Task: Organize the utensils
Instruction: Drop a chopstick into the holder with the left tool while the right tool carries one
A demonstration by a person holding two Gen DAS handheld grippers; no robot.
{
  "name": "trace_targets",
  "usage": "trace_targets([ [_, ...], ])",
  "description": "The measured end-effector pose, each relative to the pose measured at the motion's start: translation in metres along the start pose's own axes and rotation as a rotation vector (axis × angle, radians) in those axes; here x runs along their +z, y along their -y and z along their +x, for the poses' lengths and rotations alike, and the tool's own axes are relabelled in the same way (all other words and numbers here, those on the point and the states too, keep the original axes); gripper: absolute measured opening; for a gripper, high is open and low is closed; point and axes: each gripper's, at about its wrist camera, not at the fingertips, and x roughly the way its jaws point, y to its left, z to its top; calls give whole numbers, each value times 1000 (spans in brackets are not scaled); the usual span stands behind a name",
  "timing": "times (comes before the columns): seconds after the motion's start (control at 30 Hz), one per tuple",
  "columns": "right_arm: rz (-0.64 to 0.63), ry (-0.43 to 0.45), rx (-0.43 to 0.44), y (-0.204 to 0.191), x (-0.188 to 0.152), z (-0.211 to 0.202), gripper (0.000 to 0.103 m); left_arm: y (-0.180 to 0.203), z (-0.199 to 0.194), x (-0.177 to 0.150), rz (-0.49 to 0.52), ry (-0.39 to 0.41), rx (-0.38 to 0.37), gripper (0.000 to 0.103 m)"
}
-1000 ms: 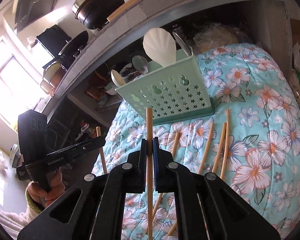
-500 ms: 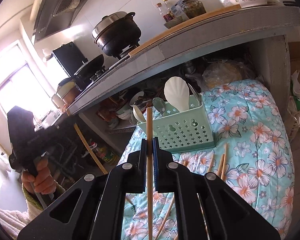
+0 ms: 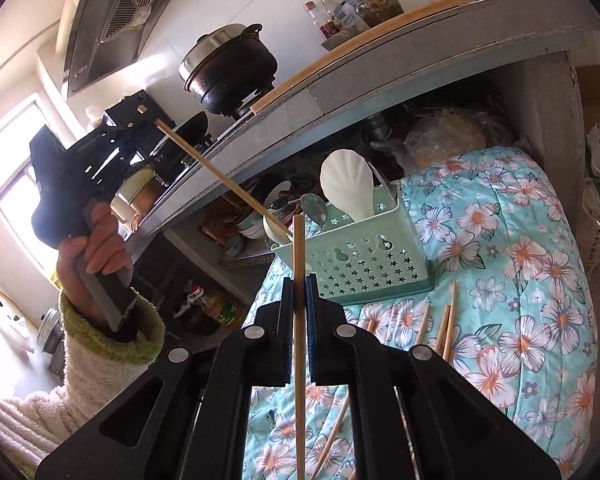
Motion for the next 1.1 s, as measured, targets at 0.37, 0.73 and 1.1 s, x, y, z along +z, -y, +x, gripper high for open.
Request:
trace_targets([
  [0.37, 33, -31, 3, 17, 0, 13, 6, -1, 78, -34, 72, -20, 84, 6],
  [0.73, 46, -39, -11, 24, 1, 14, 6, -27, 113, -92, -5, -219, 74, 17],
  [1.1, -47, 6, -30, 2, 30, 15, 6, -32, 48, -95, -17, -161, 23, 62],
])
